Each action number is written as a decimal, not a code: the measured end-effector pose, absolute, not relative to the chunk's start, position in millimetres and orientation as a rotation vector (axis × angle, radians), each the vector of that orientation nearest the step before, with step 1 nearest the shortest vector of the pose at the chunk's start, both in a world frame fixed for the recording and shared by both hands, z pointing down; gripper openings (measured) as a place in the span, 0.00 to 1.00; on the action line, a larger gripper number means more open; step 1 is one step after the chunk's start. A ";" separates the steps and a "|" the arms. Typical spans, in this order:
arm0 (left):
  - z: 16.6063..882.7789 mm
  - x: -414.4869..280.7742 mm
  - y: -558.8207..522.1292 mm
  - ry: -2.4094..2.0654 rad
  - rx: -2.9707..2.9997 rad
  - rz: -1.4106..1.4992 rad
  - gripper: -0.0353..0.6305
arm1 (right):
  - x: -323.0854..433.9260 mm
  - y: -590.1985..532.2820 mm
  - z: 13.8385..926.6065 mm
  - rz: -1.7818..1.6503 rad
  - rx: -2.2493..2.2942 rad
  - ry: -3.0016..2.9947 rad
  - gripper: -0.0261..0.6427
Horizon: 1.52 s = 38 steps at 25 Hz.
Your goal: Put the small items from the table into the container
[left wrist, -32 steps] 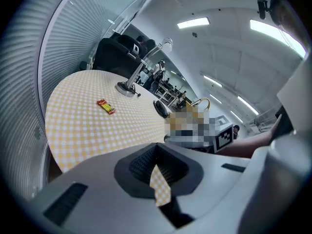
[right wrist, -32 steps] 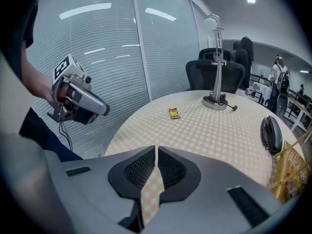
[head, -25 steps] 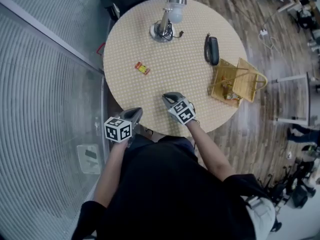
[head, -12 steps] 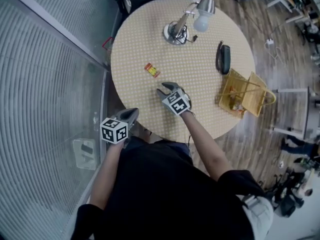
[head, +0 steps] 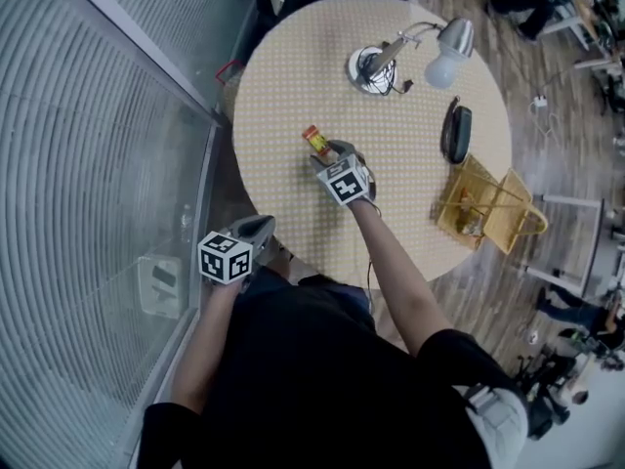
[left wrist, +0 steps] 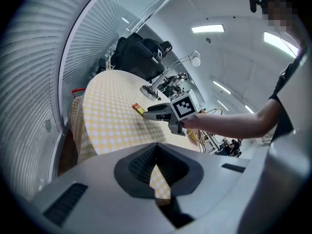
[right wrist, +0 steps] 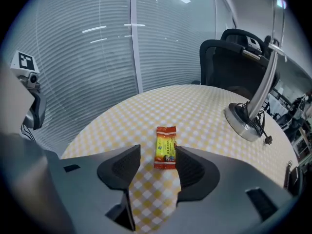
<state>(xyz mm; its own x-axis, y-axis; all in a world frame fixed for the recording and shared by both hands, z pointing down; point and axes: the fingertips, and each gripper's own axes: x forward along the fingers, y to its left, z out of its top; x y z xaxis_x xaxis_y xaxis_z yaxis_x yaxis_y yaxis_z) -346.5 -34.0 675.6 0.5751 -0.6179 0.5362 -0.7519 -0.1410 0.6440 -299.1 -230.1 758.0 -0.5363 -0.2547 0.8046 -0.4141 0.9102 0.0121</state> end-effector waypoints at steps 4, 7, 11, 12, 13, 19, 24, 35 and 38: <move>682.4 -346.0 -30.7 -1.087 1.817 0.178 0.06 | -300.0 -240.7 767.1 0.203 0.483 -2.123 0.37; 683.8 -345.8 -28.8 -1.069 1.811 0.175 0.06 | -305.1 -245.3 771.5 0.175 0.464 -2.100 0.38; 688.9 -338.4 -29.2 -1.054 1.797 0.149 0.06 | -303.7 -250.4 772.6 0.147 0.442 -2.080 0.37; 689.9 -336.4 -30.2 -1.051 1.796 0.147 0.06 | -302.9 -251.1 774.8 0.161 0.442 -2.079 0.37; 690.5 -335.2 -30.9 -1.049 1.796 0.148 0.06 | -303.1 -250.6 776.7 0.180 0.443 -2.080 0.37; 688.7 -328.2 -36.9 -1.046 1.797 0.138 0.06 | -305.7 -245.5 775.3 0.168 0.415 -2.092 0.27; 684.5 -325.3 -42.2 -1.052 1.803 0.135 0.06 | -305.5 -244.9 771.7 0.148 0.397 -2.100 0.22; 678.5 -321.8 -42.2 -1.059 1.827 0.153 0.06 | -294.6 -246.7 756.0 0.107 0.419 -2.122 0.10; 676.1 -318.8 -41.9 -1.052 1.841 0.162 0.06 | -289.3 -245.2 748.1 0.100 0.435 -2.131 0.10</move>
